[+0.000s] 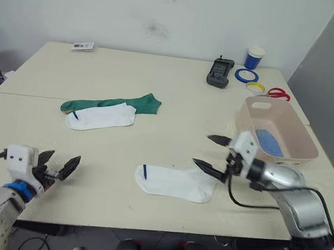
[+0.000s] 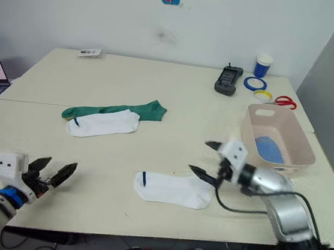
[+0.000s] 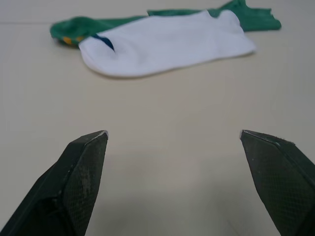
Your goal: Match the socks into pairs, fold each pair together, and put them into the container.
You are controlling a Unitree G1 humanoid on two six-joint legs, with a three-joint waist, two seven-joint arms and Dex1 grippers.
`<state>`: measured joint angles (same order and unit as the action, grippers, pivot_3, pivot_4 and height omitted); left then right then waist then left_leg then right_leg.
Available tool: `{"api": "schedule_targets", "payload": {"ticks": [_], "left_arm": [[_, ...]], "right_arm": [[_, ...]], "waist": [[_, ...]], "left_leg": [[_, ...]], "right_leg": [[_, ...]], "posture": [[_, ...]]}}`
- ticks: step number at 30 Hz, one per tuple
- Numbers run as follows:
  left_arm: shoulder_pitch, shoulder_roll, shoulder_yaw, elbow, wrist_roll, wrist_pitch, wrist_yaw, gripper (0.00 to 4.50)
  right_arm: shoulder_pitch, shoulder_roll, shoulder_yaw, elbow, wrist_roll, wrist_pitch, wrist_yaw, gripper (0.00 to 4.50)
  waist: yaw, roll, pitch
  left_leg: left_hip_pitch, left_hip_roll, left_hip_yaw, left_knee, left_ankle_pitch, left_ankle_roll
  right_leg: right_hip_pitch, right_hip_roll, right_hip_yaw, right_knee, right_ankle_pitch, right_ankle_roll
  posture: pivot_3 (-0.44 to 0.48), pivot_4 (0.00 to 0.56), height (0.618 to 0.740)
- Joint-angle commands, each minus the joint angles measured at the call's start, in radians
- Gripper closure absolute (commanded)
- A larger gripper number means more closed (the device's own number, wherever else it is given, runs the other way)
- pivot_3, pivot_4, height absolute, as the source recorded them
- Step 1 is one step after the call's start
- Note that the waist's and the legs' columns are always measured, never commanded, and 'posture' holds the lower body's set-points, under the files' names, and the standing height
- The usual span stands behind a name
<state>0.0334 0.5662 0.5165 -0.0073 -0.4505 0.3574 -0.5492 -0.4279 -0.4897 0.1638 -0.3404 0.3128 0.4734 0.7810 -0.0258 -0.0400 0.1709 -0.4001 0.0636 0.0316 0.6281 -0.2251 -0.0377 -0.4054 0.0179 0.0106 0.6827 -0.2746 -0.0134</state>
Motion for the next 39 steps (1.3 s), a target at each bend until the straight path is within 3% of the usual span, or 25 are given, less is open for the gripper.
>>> {"api": "schedule_targets", "payload": {"ticks": [1, 5, 11, 15, 21, 26, 30, 39], "left_arm": [[-0.189, 0.035, -0.029, 0.157, 0.050, 0.015, 0.086, 0.03], [-0.432, 0.053, -0.080, 0.430, 0.106, -0.005, 0.122, 0.03], [-0.639, 0.086, -0.157, 0.786, 0.181, -0.080, 0.057, 0.03], [-0.664, 0.084, -0.181, 0.833, 0.192, -0.115, 0.007, 0.91], [-0.575, 0.061, -0.170, 0.672, 0.156, -0.064, 0.000, 2.91], [-0.428, 0.013, -0.197, 0.319, 0.088, 0.063, -0.019, 4.49], [-0.320, 0.013, -0.266, 0.037, 0.060, 0.092, -0.088, 4.49], [-0.202, 0.059, -0.423, -0.321, -0.141, 0.342, -0.285, 4.49]], "right_arm": [[-0.040, 0.027, 0.011, -0.010, -0.004, 0.028, -0.033, 0.00], [-0.019, 0.016, 0.017, -0.009, -0.022, 0.021, -0.026, 0.00], [0.013, -0.007, 0.000, -0.038, -0.021, 0.036, -0.038, 0.00], [0.042, -0.018, -0.013, -0.064, -0.016, 0.046, -0.055, 0.00], [0.065, -0.019, -0.014, -0.085, -0.012, 0.053, -0.073, 0.00], [0.054, -0.015, -0.014, -0.077, -0.009, 0.057, -0.074, 0.00], [0.046, -0.015, -0.016, -0.055, -0.011, 0.048, -0.067, 0.00], [0.049, -0.030, -0.010, -0.024, -0.019, 0.024, -0.042, 0.00]], "waist": [[0.010, -0.002, -0.001], [0.024, -0.004, -0.002], [0.016, -0.004, -0.002], [0.011, -0.004, -0.002], [0.006, -0.004, -0.002], [0.001, -0.004, -0.002], [0.001, -0.004, -0.002], [-0.003, -0.003, -0.001]], "left_leg": [[-0.001, 0.000, 0.000, 0.000, 0.000, 0.000], [-0.003, -0.001, 0.001, 0.001, 0.000, 0.000], [-0.002, -0.002, 0.002, 0.001, 0.000, 0.000], [-0.002, -0.001, 0.002, 0.001, 0.000, 0.000], [-0.002, 0.000, 0.002, 0.001, 0.000, 0.000], [-0.002, 0.001, 0.001, 0.001, 0.000, 0.000], [-0.002, 0.001, 0.001, 0.001, 0.000, -0.001], [-0.001, 0.000, 0.001, 0.001, 0.000, 0.000]], "right_leg": [[0.000, 0.000, -0.001, 0.000, 0.000, 0.000], [0.000, -0.002, -0.001, -0.002, 0.000, 0.000], [-0.001, -0.002, 0.002, -0.002, 0.001, 0.002], [-0.001, -0.001, 0.000, 0.000, 0.001, 0.002], [-0.001, -0.001, 0.000, 0.001, 0.001, 0.002], [0.000, -0.003, 0.000, 0.001, 0.001, 0.002], [0.000, -0.004, 0.001, 0.000, 0.001, 0.002], [0.000, -0.003, 0.003, 0.000, 0.001, 0.002]], "posture": [[0.000, 0.150, 0.740], [0.000, 0.150, 0.740], [0.000, 0.150, 0.740], [0.000, 0.150, 0.740], [0.000, 0.150, 0.740], [0.000, 0.150, 0.740], [0.000, 0.150, 0.740], [0.000, 0.150, 0.740]]}}
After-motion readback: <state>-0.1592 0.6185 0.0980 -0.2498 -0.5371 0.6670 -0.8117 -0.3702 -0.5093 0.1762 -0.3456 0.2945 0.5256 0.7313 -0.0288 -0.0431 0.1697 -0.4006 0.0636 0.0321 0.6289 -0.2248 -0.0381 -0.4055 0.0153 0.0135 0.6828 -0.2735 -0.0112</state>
